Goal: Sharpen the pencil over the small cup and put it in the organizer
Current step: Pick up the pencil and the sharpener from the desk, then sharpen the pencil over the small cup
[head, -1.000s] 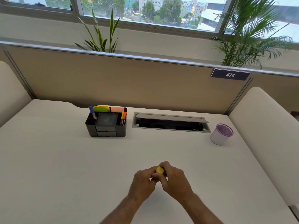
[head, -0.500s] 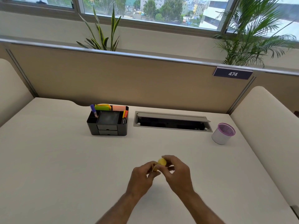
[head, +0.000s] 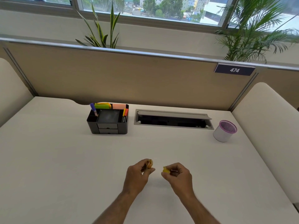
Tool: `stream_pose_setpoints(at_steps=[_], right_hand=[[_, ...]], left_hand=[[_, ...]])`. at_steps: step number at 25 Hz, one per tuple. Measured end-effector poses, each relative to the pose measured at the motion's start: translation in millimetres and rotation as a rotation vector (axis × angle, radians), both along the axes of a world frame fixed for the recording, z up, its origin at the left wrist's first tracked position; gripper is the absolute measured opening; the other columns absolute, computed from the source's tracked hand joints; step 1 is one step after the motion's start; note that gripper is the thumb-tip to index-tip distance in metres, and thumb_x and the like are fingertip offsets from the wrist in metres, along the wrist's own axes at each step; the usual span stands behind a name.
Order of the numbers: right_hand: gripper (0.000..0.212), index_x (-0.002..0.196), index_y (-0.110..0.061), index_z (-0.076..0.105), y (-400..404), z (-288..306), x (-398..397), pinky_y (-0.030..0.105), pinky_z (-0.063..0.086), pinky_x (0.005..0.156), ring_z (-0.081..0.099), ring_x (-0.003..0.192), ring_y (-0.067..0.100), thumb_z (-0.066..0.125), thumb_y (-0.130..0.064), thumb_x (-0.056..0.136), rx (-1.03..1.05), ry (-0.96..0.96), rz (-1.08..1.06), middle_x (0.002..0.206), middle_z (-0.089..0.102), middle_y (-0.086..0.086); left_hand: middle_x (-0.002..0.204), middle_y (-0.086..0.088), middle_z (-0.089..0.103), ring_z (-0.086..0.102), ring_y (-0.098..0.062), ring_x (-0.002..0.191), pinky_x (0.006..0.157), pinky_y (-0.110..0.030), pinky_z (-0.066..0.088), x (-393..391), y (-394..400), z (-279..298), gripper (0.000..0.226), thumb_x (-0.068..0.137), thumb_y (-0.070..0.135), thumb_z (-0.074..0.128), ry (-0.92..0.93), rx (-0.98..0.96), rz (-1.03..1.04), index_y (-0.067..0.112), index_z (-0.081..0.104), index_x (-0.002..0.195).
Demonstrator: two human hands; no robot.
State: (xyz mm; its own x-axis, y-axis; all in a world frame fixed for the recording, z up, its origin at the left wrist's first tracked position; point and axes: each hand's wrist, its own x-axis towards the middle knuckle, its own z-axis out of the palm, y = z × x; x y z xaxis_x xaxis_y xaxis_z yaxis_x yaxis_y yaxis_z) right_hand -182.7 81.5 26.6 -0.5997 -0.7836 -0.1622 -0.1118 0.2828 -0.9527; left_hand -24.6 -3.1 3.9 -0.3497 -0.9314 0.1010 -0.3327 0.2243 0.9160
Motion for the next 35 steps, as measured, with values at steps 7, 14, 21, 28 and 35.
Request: stream_pose_setpoints(at_steps=[7,14,21,28,35], right_hand=[[0.063,0.125,-0.037,0.057,-1,-35,8,0.009,0.037,0.09,0.058,0.101,-0.017,0.086,-0.019,0.073,0.114,0.263,0.172,0.103,0.071,-0.014],[0.058,0.141,-0.022,0.05,3,-58,5,0.037,0.023,0.117,0.031,0.145,0.019,0.071,-0.033,0.089,0.242,0.583,0.27,0.126,0.068,-0.014],[0.058,0.128,-0.037,0.056,-3,-27,6,0.026,0.038,0.106,0.049,0.127,0.007,0.082,-0.026,0.076,0.024,0.354,0.15,0.134,0.057,-0.015],[0.041,0.096,-0.036,0.066,-14,-5,-11,0.02,0.057,0.079,0.07,0.089,0.005,0.076,-0.002,0.078,-0.131,0.221,0.033,0.093,0.073,-0.022],[0.034,0.095,-0.034,0.069,-19,3,-78,0.014,0.057,0.074,0.072,0.088,0.003,0.083,-0.009,0.077,-0.148,0.118,-0.174,0.09,0.076,-0.016]], left_hand=[[0.092,0.02,0.073,0.068,0.003,0.09,0.078,-0.011,0.054,3,0,-4,0.027,0.08,0.026,0.081,-0.05,-0.011,-0.002,0.024,0.073,0.106],[0.09,0.022,0.072,0.067,0.007,0.088,0.079,-0.012,0.054,1,-4,-4,0.027,0.078,0.028,0.082,-0.058,-0.001,-0.018,0.026,0.072,0.103],[0.092,0.024,0.072,0.067,-0.001,0.09,0.082,-0.017,0.054,-19,-1,2,0.027,0.078,0.031,0.082,-0.023,0.014,-0.054,0.029,0.072,0.103],[0.085,0.018,0.075,0.071,-0.005,0.084,0.077,-0.021,0.058,-64,-7,19,0.029,0.072,0.031,0.085,0.108,0.032,-0.15,0.032,0.073,0.098],[0.13,0.01,0.064,0.056,-0.01,0.119,0.096,-0.024,0.047,-110,-29,12,0.067,0.079,0.074,0.053,-0.286,-0.137,-0.261,0.032,0.056,0.131]])
